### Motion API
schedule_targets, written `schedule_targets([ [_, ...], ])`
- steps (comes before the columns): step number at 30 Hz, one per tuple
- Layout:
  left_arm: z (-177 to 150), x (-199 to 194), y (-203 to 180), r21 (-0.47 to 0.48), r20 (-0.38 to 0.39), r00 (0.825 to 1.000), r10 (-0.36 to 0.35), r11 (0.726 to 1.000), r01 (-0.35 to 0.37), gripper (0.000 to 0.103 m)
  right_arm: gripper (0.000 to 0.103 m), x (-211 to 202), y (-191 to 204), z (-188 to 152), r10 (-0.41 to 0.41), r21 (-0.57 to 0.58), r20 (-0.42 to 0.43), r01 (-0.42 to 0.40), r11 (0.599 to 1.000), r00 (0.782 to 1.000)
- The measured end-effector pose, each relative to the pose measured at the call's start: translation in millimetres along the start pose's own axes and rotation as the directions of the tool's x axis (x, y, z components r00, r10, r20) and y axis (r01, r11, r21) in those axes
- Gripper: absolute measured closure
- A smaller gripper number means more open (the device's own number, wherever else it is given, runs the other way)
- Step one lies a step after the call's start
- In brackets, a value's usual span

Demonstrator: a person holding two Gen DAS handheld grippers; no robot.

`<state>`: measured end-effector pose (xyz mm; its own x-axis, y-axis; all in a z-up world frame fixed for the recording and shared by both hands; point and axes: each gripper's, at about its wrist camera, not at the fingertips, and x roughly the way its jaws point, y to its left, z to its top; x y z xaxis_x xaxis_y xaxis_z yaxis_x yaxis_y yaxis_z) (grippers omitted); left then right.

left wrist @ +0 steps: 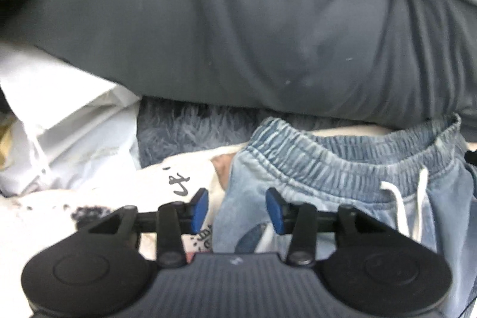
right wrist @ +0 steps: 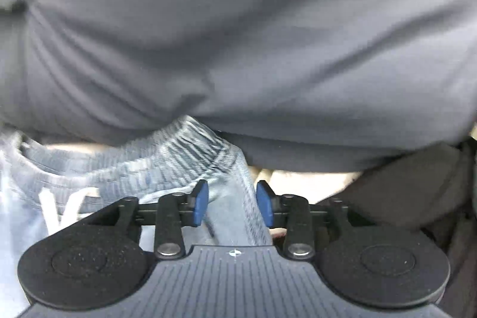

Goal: Fold clothes

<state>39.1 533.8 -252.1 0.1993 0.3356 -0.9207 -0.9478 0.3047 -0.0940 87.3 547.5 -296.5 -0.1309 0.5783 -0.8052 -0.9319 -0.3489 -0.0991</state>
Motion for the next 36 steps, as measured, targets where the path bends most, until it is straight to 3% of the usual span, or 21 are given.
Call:
schedule_targets([
  [3,-3.3,-17.9,-1.4,0.013,0.016,1.0,0.017,1.0,-0.018,0.049,0.057,-26.4,0.1,-5.4,0.068,0.028,0.012,-0.068,0.997,0.998],
  [8,-7.2,-47.9,-5.1,0.018,0.078,0.997,0.005,1.0,-0.007,0.043,0.055,-82.1,13.7,-34.0,0.105,0.142,0.07,-0.114,0.983,0.992],
  [10,-10.7,-57.9,-7.9,0.037,0.062,0.998,-0.013,0.999,0.01,0.035,0.055,-104.5,19.3,-45.6,0.117,0.187,0.095,-0.133,0.973,0.989],
  [17,-29.4,-81.4,-35.1,0.237,-0.015,1.0,-0.019,0.971,0.022,0.037,0.051,-200.1,42.4,-82.7,0.162,0.283,0.134,-0.194,0.939,0.978],
  [20,-32.4,-95.9,-42.6,0.272,-0.043,0.995,-0.085,0.958,0.094,0.036,0.049,-246.7,51.2,-96.7,0.174,0.325,0.119,-0.204,0.924,0.978],
  [26,-50.4,-136.4,-69.0,0.41,-0.113,0.98,-0.164,0.891,0.197,0.035,0.047,-350.8,56.9,-115.1,0.067,0.404,0.109,-0.105,0.909,0.992],
  [28,-53.7,-156.7,-79.9,0.452,-0.123,0.974,-0.192,0.863,0.227,0.029,0.047,-385.0,57.3,-120.9,0.017,0.427,0.107,-0.061,0.902,0.994],
  [36,-60.6,-237.2,-110.8,0.538,-0.153,0.955,-0.253,0.79,0.295,0.024,0.046,-513.9,69.7,-136.7,-0.124,0.525,0.109,0.049,0.85,0.986],
])
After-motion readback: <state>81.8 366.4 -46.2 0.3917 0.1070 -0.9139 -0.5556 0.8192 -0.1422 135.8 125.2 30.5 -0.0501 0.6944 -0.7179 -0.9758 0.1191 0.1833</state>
